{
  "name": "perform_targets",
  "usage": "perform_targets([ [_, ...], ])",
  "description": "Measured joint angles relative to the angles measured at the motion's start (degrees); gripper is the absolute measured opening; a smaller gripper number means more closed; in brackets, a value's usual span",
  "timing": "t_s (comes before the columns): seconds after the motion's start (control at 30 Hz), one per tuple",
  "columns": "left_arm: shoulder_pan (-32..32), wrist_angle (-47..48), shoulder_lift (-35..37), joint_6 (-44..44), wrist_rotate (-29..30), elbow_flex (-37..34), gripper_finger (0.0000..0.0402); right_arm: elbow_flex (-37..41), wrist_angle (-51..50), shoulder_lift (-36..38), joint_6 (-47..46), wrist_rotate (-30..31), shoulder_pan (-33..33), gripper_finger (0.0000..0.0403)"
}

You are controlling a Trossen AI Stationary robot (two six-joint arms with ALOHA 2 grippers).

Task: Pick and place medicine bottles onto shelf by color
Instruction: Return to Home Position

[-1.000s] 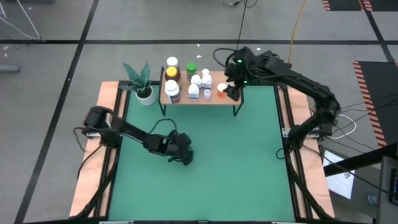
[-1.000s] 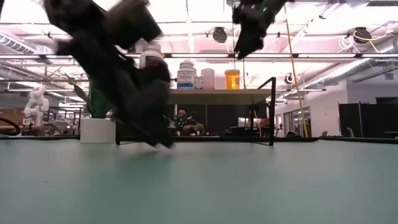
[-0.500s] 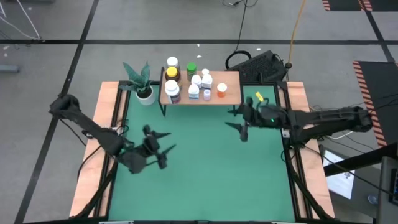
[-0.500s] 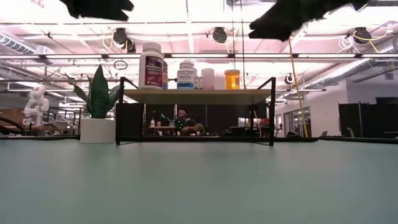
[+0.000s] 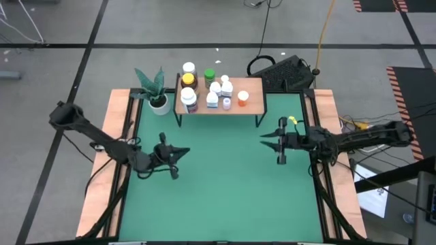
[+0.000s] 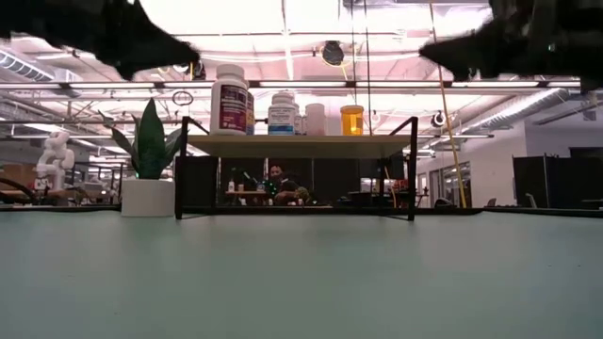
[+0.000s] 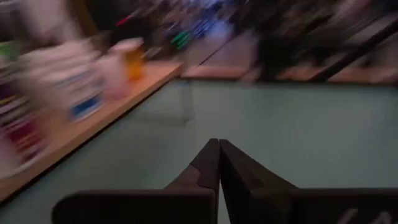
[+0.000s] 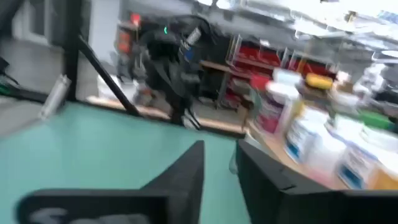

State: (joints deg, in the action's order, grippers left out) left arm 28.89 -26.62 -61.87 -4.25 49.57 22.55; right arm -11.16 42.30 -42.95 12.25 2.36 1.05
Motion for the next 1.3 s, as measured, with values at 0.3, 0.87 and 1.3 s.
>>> perform_targets([
  [0.3, -11.00, -29.20, 3.28, 9.55, -19.05, -15.26, 0.0004, 2.89, -6.02, 3.82, -3.15, -4.15, -4.44, 0.0006],
  [0.87, -12.83, -5.43, 29.61, 10.54, -24.54, -20.20, 0.0003, 2.85, -23.78, 15.70, -10.04, -10.08, -4.76, 0.0001],
  [1.3, -13.53, 11.43, 43.03, 8.44, -21.50, -20.20, 0.0004, 2.85, -26.03, 15.86, -9.81, -16.19, -4.76, 0.0000],
])
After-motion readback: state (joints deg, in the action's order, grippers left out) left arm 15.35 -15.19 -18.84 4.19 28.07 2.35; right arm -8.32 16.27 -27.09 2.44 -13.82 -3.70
